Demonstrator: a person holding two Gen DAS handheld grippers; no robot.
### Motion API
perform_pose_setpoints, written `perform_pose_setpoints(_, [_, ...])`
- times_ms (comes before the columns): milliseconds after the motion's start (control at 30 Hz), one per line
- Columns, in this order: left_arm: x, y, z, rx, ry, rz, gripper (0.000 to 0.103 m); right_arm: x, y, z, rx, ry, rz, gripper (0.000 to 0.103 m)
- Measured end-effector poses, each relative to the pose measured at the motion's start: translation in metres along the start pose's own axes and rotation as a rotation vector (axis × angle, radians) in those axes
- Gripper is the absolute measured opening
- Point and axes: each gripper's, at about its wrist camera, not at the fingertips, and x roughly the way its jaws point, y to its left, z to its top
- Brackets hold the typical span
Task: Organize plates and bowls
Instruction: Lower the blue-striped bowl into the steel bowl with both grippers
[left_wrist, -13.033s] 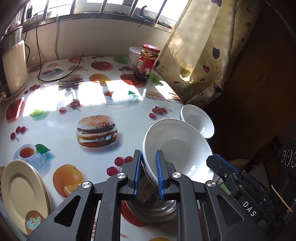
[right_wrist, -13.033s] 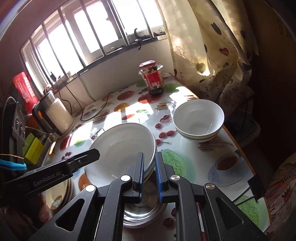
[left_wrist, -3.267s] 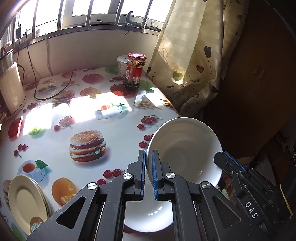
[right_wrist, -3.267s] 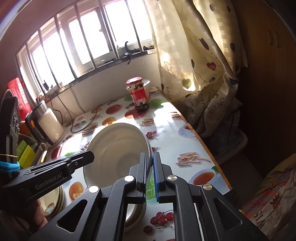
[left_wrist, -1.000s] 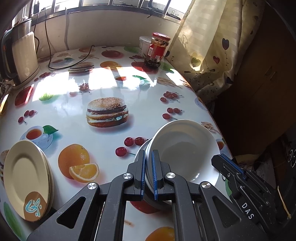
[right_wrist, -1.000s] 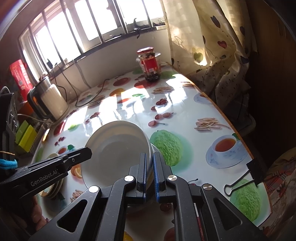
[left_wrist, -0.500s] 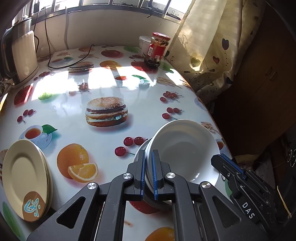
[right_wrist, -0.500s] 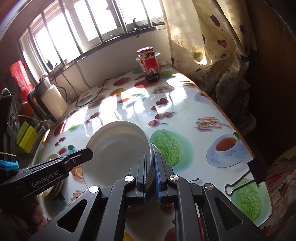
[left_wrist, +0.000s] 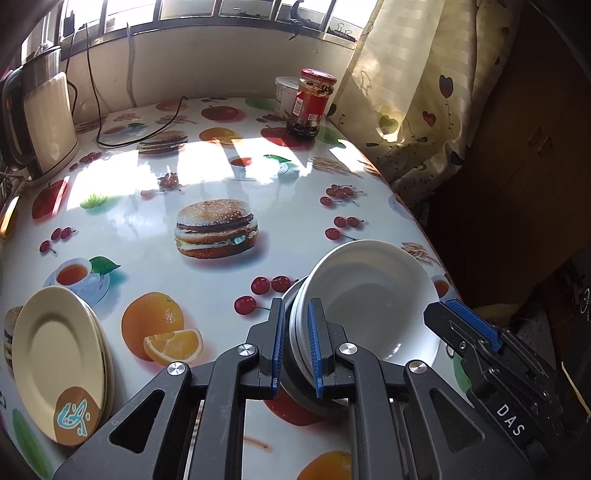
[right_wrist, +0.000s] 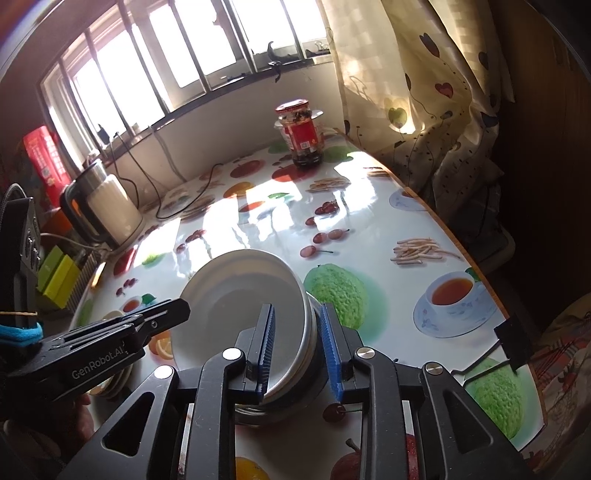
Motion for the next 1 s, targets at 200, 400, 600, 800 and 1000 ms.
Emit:
perform_pose_setpoints(200, [-0.009, 0.007, -0.003, -0.006, -0.022, 0.016, 0.027, -0.008, -0.001, 0.001, 0.004, -0.015, 0.005, 0.033])
perform_pose_setpoints(400, [-0.020, 0.012, -0.010, -0.007, -0.047, 0.030, 0.034, -0.020, -0.004, 0.000, 0.009, -0.039, 0.001, 0.036])
perform_pose_setpoints(600, [-0.029, 0.016, -0.021, -0.011, -0.069, 0.039, 0.037, -0.030, -0.012, -0.006, 0.019, -0.051, 0.000, 0.038])
perform_pose_setpoints(800, [-0.035, 0.023, -0.032, -0.028, -0.091, 0.043, 0.037, -0.035, -0.024, -0.014, 0.031, -0.059, -0.008, 0.040])
perform_pose_setpoints(1000, [-0.031, 0.029, -0.042, -0.042, -0.083, 0.039, 0.037, -0.034, -0.034, -0.022, 0.049, -0.053, -0.018, 0.042])
